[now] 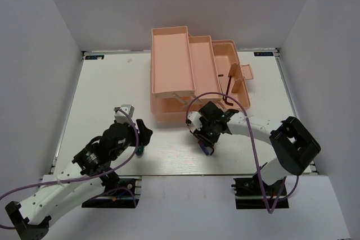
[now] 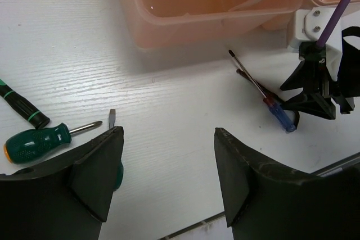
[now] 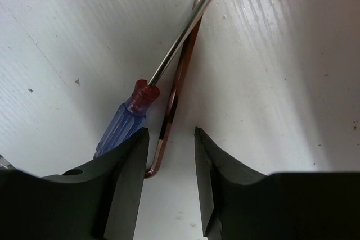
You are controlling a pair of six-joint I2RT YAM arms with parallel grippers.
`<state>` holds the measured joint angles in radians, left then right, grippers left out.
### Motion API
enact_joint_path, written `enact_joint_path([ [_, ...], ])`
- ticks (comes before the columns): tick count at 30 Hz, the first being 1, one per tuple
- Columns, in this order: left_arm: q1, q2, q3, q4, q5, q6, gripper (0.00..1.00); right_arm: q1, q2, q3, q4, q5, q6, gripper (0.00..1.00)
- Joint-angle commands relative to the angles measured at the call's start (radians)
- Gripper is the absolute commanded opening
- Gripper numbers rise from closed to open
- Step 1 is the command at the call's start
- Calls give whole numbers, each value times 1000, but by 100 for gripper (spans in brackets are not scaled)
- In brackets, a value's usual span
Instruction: Sort the tools into containers
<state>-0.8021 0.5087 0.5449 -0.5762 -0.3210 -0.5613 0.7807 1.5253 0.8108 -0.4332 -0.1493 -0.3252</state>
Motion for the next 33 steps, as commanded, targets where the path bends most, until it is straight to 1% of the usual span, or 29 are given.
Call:
enact_joint_path([
  [1, 1, -4, -16, -5, 11, -25, 76, 43, 27, 10, 2, 36, -11, 44],
  [3, 1, -4, -16, -5, 11, -34, 76, 64, 38, 7, 5, 56, -17, 44],
  [6, 1, -4, -16, -5, 11, -34, 76, 78, 58, 13, -19, 42, -14, 38],
  [7, 1, -13, -16, -14, 11, -34, 76, 80, 65, 17, -33, 34, -17, 32],
  [9, 1, -13, -16, -14, 11, -34, 76, 80, 78, 22, -59, 13, -28, 25],
  [10, 1, -13, -16, -14, 11, -34, 76, 81, 87, 24, -65, 7, -31, 19],
  [13, 1, -13, -16, -14, 22, -43, 76, 77, 90, 30, -96, -48, -37, 11],
  [14, 1, -13, -16, -14, 31, -43, 76, 77, 90, 31, -101, -64, -41, 5],
  [15, 1, -13, -16, -14, 31, -43, 76, 74, 90, 31, -110, -67, -46, 2],
  [16, 1, -13, -16, -4, 42, -43, 76, 72, 84, 33, -120, -65, -46, 0],
  [19, 1, -1, -25, 19, 82, -43, 76, 71, 55, 31, -137, -36, -70, 0],
  [20, 1, 16, -25, 44, 82, -43, 76, 72, 17, 31, -139, -24, -77, 0],
  [22, 1, 42, -25, 56, 112, -43, 76, 69, -7, 28, -133, 56, -104, 0],
  [24, 1, 83, -25, 76, 125, -43, 76, 66, -55, 25, -128, 204, -112, 0],
  [25, 1, 96, -25, 76, 135, -43, 76, 63, -65, 27, -121, 238, -121, 0],
  [26, 1, 105, -25, 91, 135, -43, 76, 61, -83, 27, -116, 334, -129, 0],
  [27, 1, 120, -25, 110, 145, -43, 76, 61, -97, 18, -105, 359, -141, 0],
  [28, 1, 120, -25, 110, 145, -43, 76, 61, -109, 14, -79, 469, -156, 0],
  [31, 1, 140, -25, 139, 155, -43, 76, 66, -158, -18, -49, 539, -189, 0],
  [33, 1, 140, -25, 148, 155, -43, 76, 68, -197, -31, -44, 539, -216, 0],
])
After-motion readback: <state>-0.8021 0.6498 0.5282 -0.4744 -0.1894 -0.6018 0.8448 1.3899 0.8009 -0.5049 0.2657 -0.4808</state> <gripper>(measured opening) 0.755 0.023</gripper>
